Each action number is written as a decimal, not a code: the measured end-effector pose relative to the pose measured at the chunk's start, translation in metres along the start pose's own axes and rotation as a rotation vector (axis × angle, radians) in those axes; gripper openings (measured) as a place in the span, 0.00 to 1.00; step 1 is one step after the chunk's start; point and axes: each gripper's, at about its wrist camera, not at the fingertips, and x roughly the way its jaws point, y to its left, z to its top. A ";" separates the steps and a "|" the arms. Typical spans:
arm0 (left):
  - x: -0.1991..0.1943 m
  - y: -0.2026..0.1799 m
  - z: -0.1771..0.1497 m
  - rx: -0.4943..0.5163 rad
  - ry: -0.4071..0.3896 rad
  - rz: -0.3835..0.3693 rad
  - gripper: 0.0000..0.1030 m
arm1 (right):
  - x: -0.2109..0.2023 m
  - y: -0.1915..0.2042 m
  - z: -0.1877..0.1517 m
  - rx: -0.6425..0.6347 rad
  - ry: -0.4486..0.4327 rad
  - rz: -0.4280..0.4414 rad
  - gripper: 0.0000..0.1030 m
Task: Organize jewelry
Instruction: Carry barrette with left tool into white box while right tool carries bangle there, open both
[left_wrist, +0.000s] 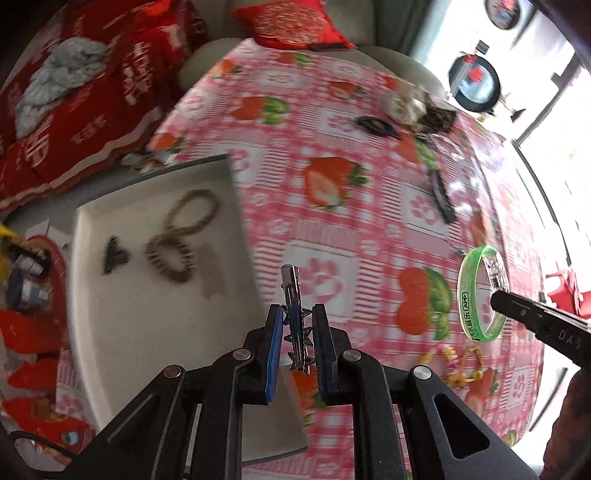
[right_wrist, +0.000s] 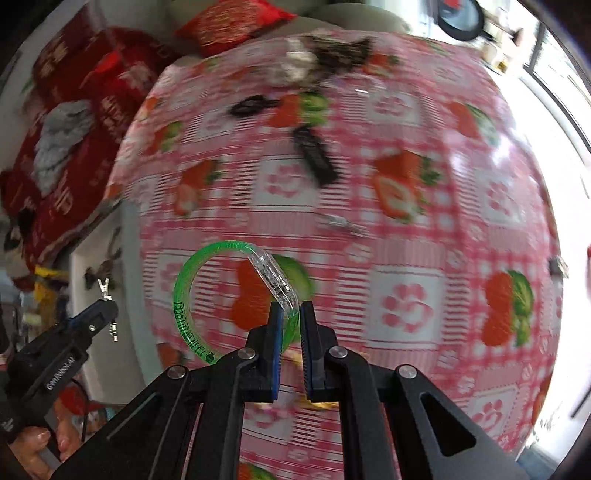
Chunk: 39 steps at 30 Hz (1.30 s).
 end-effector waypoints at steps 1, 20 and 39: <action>-0.001 0.008 -0.001 -0.012 -0.002 0.009 0.22 | 0.002 0.013 0.002 -0.028 0.003 0.014 0.09; 0.020 0.132 -0.054 -0.214 0.060 0.142 0.22 | 0.082 0.214 -0.007 -0.421 0.168 0.157 0.09; 0.041 0.149 -0.064 -0.253 0.078 0.158 0.22 | 0.155 0.285 -0.003 -0.539 0.266 0.123 0.10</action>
